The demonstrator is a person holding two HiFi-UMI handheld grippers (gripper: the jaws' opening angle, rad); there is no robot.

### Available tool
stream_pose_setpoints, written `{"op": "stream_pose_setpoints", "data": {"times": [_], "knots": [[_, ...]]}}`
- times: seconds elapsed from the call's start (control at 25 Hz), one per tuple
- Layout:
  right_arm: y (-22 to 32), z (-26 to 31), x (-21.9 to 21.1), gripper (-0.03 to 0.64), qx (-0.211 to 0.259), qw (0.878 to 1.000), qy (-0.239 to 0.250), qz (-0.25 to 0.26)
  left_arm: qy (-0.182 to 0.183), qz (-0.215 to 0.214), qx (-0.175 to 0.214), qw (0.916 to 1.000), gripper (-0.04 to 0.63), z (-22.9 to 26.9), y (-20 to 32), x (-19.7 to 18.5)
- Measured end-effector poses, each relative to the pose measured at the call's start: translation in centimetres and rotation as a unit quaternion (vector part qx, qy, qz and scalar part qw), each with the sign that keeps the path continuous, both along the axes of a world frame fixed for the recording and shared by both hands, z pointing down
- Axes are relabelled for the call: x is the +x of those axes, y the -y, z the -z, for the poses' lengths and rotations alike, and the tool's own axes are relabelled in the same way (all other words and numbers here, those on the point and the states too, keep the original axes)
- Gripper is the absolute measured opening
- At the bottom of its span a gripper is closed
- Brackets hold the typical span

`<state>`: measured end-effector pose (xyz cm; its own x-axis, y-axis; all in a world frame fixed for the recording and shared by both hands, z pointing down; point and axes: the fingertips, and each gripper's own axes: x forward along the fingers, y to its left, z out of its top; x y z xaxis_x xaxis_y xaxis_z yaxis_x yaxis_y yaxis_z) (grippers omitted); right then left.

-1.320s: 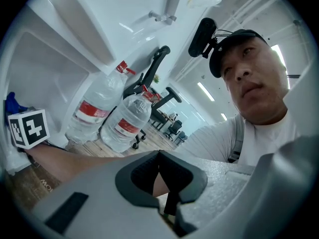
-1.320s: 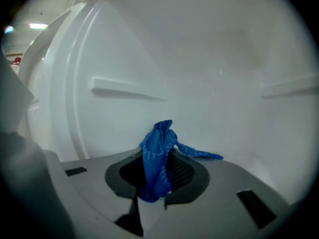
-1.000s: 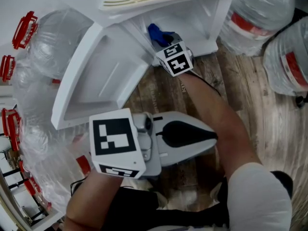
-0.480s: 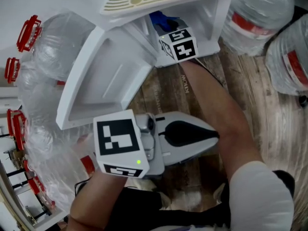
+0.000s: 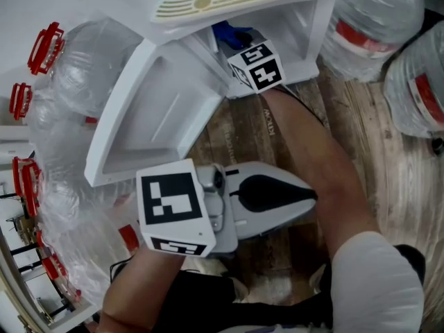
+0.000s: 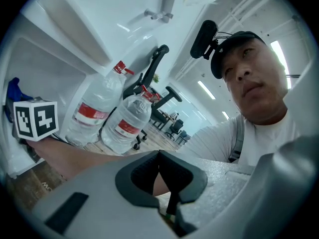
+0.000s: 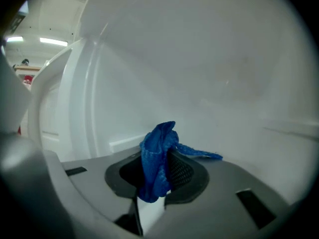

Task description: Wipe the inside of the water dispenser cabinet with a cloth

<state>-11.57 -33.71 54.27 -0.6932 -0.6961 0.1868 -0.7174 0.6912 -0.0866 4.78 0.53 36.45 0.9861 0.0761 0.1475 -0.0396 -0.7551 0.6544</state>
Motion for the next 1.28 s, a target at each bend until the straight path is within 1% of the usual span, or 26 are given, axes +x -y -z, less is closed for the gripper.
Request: {"op": "stream_pose_setpoints", "data": {"times": [0.08, 0.24, 0.44, 0.52, 0.68, 0.88, 1.04, 1.28], "knots": [[-1.0, -0.1, 0.0, 0.08, 0.01, 1.0, -0.004, 0.006, -0.002, -0.001, 0.0, 1.0, 0.003, 0.1, 0.0, 0.1], [-3.2, -0.4, 0.4, 0.083, 0.015, 1.0, -0.008, 0.015, -0.002, -0.002, 0.0, 1.0, 0.003, 0.0, 0.1, 0.1], [-5.3, -0.3, 0.7, 0.083, 0.014, 0.998, 0.008, 0.056, -0.003, -0.004, -0.002, 1.0, 0.003, -0.1, 0.1, 0.6], [-5.0, 0.1, 1.5, 0.083, 0.012, 0.998, 0.02, 0.055, -0.003, -0.008, 0.002, 1.0, 0.003, -0.2, 0.2, 0.6], [-2.2, 2.9, 3.3, 0.081, 0.024, 0.999, 0.04, 0.007, -0.001, -0.015, 0.012, 0.9998, 0.003, -0.6, 0.2, 0.4], [0.4, 6.1, 2.2, 0.081, 0.052, 0.997, 0.049, -0.006, -0.001, -0.008, 0.006, 0.9999, 0.003, -0.5, 0.6, 0.4], [1.3, 6.3, 1.1, 0.078, 0.055, 0.998, 0.036, 0.001, 0.001, -0.009, 0.007, 0.9999, 0.003, -0.7, 0.4, 0.2], [-0.5, 5.9, 0.2, 0.08, 0.063, 0.997, 0.022, 0.032, 0.001, -0.003, -0.003, 1.0, 0.003, -0.6, 0.5, 0.3]]}}
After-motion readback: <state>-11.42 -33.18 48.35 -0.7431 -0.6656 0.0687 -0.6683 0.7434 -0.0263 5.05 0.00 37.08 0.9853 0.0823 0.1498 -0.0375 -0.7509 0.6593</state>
